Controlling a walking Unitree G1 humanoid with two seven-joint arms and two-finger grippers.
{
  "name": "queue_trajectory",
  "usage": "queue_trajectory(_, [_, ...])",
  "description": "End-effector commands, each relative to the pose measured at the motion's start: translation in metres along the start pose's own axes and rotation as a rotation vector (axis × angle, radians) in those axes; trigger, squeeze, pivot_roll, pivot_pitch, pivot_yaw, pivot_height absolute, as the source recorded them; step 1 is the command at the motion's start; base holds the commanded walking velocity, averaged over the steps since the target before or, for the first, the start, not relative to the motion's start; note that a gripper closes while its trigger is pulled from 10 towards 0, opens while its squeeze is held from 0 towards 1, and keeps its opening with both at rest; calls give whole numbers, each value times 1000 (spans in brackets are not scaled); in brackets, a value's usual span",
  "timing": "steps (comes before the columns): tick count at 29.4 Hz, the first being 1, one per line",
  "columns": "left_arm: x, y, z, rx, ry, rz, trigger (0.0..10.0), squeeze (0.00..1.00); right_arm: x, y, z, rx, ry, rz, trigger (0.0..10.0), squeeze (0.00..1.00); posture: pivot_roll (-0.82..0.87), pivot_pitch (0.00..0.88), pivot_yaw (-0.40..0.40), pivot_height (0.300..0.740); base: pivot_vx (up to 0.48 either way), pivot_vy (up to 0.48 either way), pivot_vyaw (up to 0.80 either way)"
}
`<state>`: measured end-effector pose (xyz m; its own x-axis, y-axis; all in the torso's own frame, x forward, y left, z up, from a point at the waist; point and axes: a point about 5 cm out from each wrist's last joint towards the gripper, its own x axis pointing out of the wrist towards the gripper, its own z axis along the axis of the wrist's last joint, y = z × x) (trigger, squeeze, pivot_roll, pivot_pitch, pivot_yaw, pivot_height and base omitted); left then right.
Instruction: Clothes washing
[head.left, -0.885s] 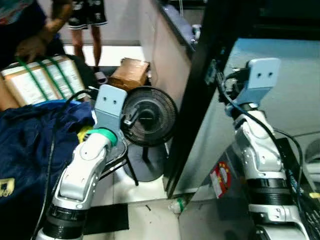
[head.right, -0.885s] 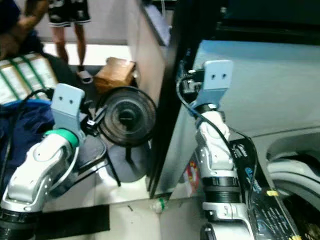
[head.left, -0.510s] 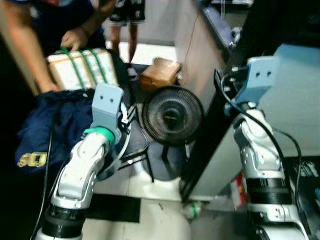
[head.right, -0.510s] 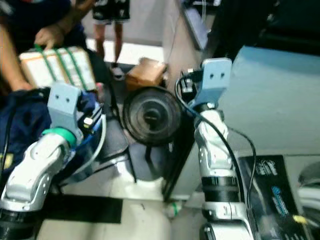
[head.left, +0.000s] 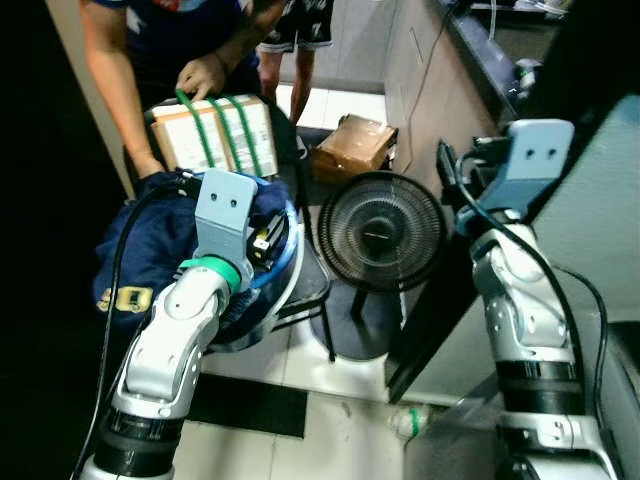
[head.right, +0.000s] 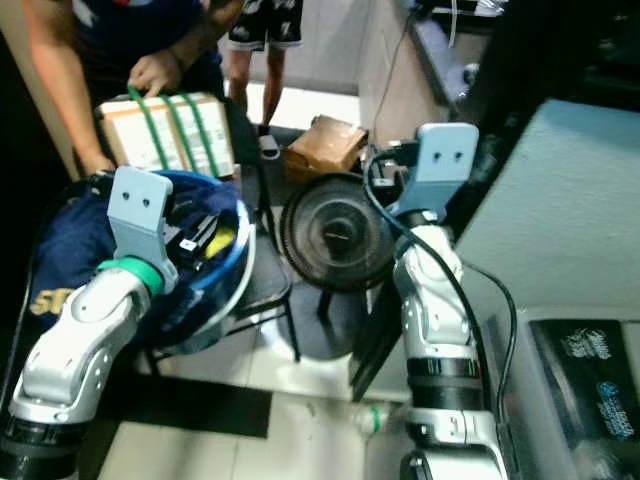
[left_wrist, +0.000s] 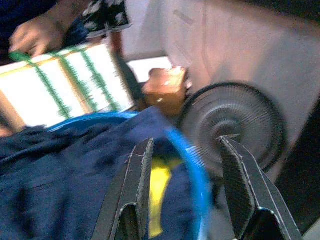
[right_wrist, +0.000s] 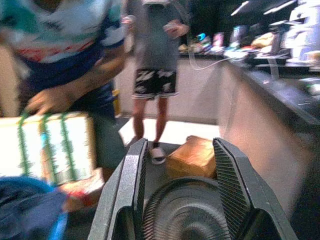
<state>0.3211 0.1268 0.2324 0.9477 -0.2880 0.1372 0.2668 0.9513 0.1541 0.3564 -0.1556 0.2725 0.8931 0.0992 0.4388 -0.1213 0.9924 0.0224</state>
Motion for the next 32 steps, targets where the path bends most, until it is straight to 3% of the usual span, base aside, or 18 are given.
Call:
queue_trajectory(1, [0,-4,-4,-13,10,-11,10000,0,-1,0,-1,8,-1,7,10000,0,32,21,-31,740,0,480,0])
queue_trajectory(14, [-1,-1,-5,-16,13,20,10000,0,-3,10,-6,27,23,41,10000,0,34,11,-38,740,0,37,0])
queue_trajectory(20, [0,1,-5,-63,-4,52,10000,0,-7,16,-14,28,65,68,10000,0,32,12,-38,740,0,0,0])
queue_trajectory(22, [1,4,-10,-106,-5,94,10000,0,-13,24,-32,-8,184,144,10000,0,32,12,-38,740,0,0,0])
queue_trajectory(23, [-2,7,-26,-75,31,135,10000,0,-28,33,-59,-118,322,259,10000,0,29,12,-36,740,0,0,0])
queue_trajectory(28, [-7,7,-39,-38,76,132,10000,0,-38,34,-73,-148,377,289,10000,0,29,12,-36,740,0,0,0])
queue_trajectory(30, [-16,8,-53,-54,123,139,10000,0,-46,25,-85,-117,422,231,10000,0,30,19,-36,740,0,0,0])
queue_trajectory(32, [-17,8,-54,-53,126,140,10000,0,-47,24,-86,-114,428,224,10000,0,30,19,-36,740,0,0,0])
